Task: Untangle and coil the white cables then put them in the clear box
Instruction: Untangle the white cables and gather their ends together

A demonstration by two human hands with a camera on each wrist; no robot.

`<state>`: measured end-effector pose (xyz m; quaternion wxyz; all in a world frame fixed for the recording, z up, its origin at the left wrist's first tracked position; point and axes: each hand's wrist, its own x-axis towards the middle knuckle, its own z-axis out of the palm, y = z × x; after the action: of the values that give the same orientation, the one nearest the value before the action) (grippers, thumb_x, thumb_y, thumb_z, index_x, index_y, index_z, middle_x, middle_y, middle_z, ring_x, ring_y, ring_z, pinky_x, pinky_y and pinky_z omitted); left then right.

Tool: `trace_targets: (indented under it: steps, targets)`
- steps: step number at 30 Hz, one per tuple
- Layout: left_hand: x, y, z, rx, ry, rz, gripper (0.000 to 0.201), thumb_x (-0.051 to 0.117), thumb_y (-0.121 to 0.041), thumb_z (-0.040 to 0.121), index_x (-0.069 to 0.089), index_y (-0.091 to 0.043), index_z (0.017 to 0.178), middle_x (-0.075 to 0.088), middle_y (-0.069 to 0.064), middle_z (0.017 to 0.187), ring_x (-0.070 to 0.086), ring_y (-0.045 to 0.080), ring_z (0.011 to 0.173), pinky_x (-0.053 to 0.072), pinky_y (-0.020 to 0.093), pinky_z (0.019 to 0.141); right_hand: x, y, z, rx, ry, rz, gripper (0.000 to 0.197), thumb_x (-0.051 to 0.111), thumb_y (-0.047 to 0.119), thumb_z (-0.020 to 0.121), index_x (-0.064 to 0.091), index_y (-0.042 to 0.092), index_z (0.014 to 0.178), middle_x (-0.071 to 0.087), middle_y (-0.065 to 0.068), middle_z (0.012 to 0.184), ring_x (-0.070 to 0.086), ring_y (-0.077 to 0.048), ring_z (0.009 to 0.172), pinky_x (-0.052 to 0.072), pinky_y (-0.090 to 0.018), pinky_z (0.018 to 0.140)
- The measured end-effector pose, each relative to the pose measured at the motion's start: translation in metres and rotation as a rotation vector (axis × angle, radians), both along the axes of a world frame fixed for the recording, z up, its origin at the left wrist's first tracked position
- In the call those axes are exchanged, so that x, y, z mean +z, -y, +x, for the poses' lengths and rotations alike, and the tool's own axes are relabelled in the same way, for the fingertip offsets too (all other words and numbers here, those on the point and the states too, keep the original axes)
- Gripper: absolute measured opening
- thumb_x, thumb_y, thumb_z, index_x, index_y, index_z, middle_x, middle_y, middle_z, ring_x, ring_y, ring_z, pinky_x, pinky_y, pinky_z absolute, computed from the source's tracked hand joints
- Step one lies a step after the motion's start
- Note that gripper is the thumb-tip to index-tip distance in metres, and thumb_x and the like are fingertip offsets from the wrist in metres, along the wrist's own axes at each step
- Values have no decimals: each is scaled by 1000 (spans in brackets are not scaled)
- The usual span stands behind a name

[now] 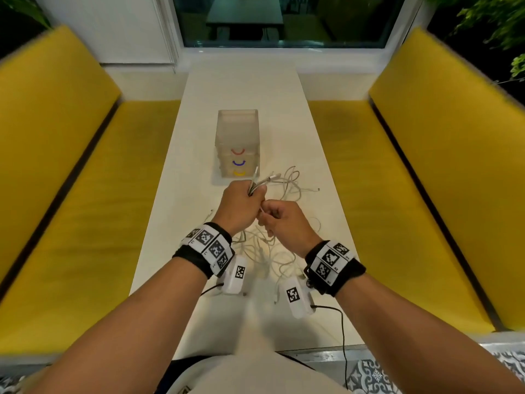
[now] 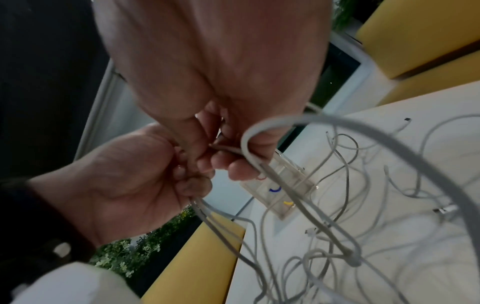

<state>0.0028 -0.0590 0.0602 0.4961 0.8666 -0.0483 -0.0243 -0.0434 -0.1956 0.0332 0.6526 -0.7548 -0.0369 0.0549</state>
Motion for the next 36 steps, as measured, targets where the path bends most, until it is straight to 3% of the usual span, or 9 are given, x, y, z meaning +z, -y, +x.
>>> trace_targets:
  steps: [3, 8, 12, 17, 21, 23, 27, 30, 36]
  targets:
    - [10, -4, 0, 35, 54, -18, 34, 56, -28, 101, 67, -7, 76, 57, -6, 60, 54, 8, 55, 41, 28, 60, -8, 3, 0, 3, -55, 62, 21, 61, 3, 95, 72, 16, 83, 57, -6, 69, 47, -18, 56, 45, -30, 53]
    - [19, -31, 11, 186, 84, -150, 35, 53, -27, 100, 61, -20, 67, 50, -2, 55, 45, 17, 50, 39, 32, 60, -38, 9, -18, 43, -186, 146, 17, 56, 5, 100, 68, 11, 89, 49, 0, 62, 40, -12, 48, 36, -28, 48]
    - [50, -58, 27, 356, 101, -316, 33, 53, -33, 99, 59, -22, 68, 46, -6, 51, 40, 13, 45, 37, 31, 54, -68, 19, -42, 23, -328, 111, 17, 53, 8, 100, 69, 10, 94, 47, 1, 62, 41, -13, 53, 42, -29, 53]
    - [60, -69, 32, 292, 108, -320, 31, 53, -34, 100, 60, -20, 72, 43, -3, 53, 37, 13, 43, 33, 26, 49, -63, 24, -39, 4, -280, 130, 15, 65, 14, 96, 73, 11, 108, 52, 1, 63, 46, -18, 59, 47, -33, 58]
    - [48, -46, 22, 235, 52, -354, 35, 53, -29, 103, 59, -19, 70, 40, -7, 48, 34, 12, 42, 32, 24, 45, -25, 17, -16, 45, -175, 123, 58, 79, 16, 81, 56, 27, 133, 65, 5, 82, 61, -17, 76, 48, -34, 64]
    - [45, -34, 15, 192, 42, -377, 35, 53, -26, 103, 59, -18, 70, 43, -11, 46, 35, 10, 41, 31, 23, 44, -1, 12, -6, 62, -102, 77, 63, 80, 19, 82, 52, 32, 136, 64, 3, 88, 60, -14, 82, 49, -34, 66]
    - [44, -19, 8, 114, 14, -427, 34, 56, -27, 103, 62, -9, 75, 41, -9, 44, 36, 10, 39, 32, 25, 45, 35, 3, 10, 104, 22, -16, 28, 71, 25, 92, 68, 14, 118, 50, -10, 75, 46, -20, 64, 42, -28, 57]
    - [47, -15, 8, 96, -18, -487, 41, 55, -28, 103, 64, 11, 94, 40, -11, 44, 34, 10, 40, 31, 24, 43, 45, 2, 23, 82, 110, -77, 19, 66, 16, 96, 71, -3, 95, 46, -1, 61, 38, -10, 51, 35, -21, 48]
    - [49, -18, 10, 182, -74, -612, 38, 45, -28, 106, 64, -5, 83, 38, -6, 51, 30, 8, 43, 26, 22, 42, 48, 28, 67, -208, 76, -323, 15, 70, 19, 91, 76, 9, 82, 65, -1, 61, 53, -3, 43, 49, -23, 51]
